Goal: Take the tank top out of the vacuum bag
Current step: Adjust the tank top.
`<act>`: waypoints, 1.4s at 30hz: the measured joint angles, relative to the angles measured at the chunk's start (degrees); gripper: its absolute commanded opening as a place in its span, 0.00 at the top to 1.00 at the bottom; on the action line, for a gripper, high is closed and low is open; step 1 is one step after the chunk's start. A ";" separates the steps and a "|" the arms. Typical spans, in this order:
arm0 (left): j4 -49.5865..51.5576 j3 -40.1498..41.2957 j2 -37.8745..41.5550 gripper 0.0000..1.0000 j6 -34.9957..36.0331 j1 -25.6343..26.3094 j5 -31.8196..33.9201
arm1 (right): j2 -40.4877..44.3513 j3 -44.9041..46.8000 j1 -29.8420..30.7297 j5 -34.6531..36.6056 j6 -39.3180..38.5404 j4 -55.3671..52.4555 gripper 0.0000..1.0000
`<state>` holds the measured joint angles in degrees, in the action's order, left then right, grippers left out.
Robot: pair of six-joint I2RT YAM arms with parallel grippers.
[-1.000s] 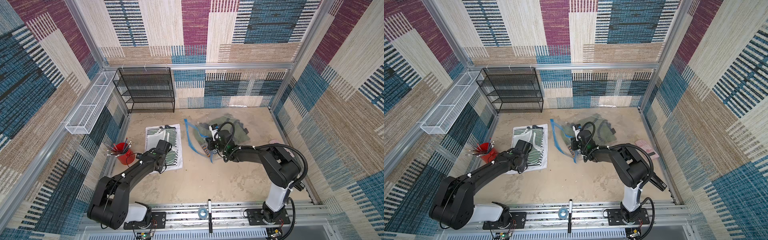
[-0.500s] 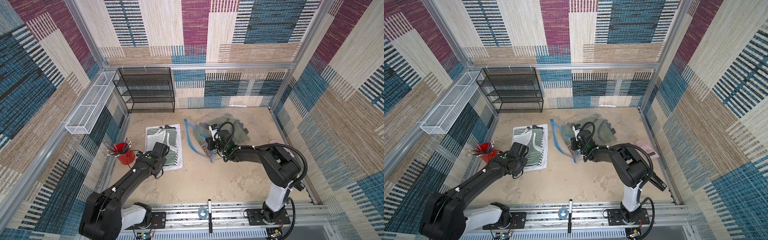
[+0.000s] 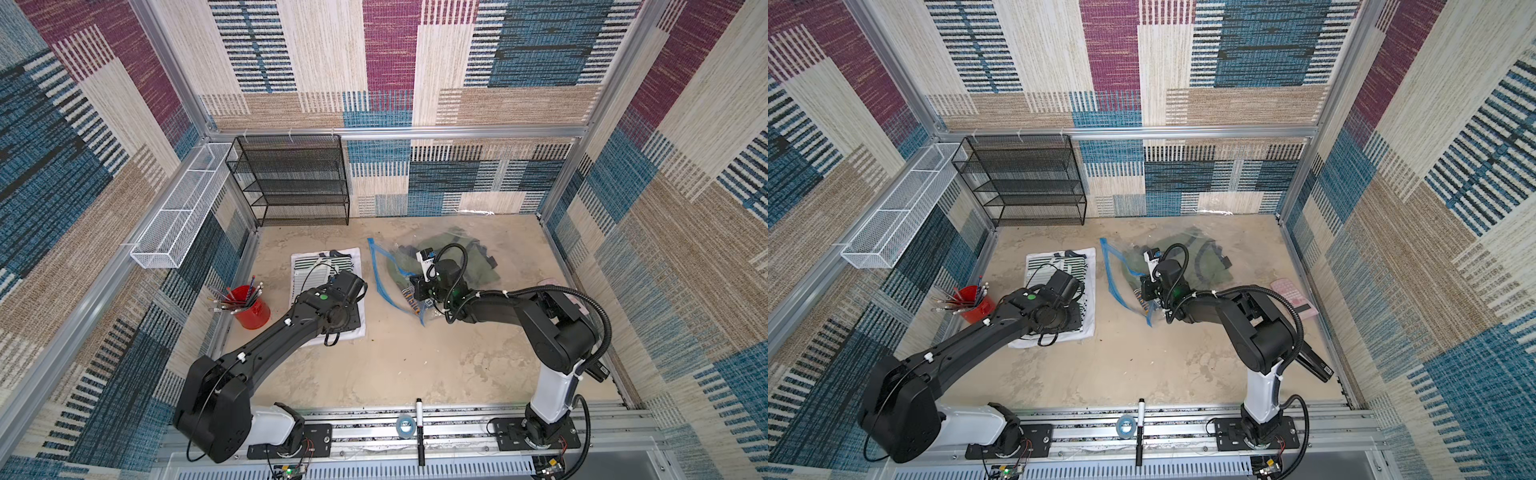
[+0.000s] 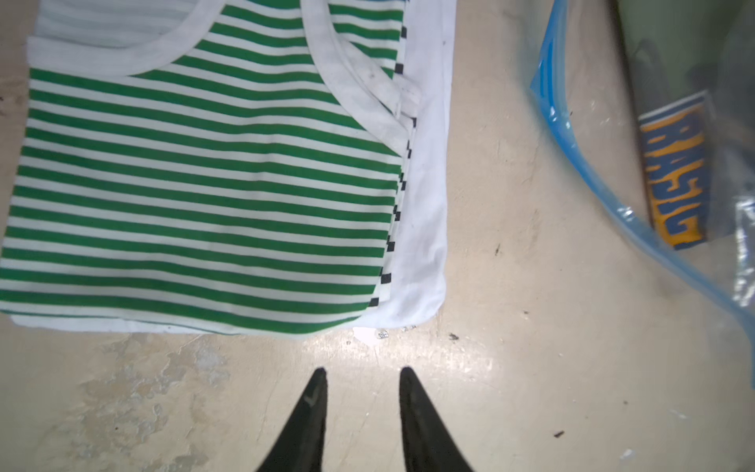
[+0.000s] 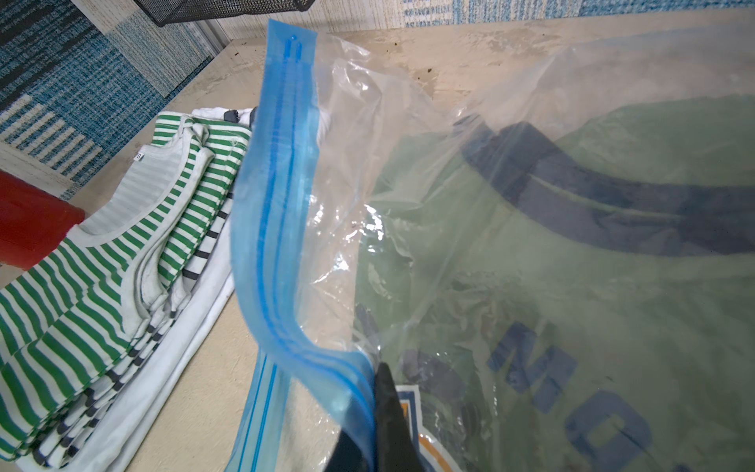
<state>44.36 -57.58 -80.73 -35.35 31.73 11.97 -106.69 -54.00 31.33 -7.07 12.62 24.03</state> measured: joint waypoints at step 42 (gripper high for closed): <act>8.59 -12.00 -20.24 1.00 9.73 5.18 18.78 | -0.59 -0.50 -0.04 -0.44 -0.11 -1.18 1.00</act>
<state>52.95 -69.58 -100.97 -25.63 36.91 30.74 -107.28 -54.50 31.29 -7.51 12.51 22.85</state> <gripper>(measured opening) 0.080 0.048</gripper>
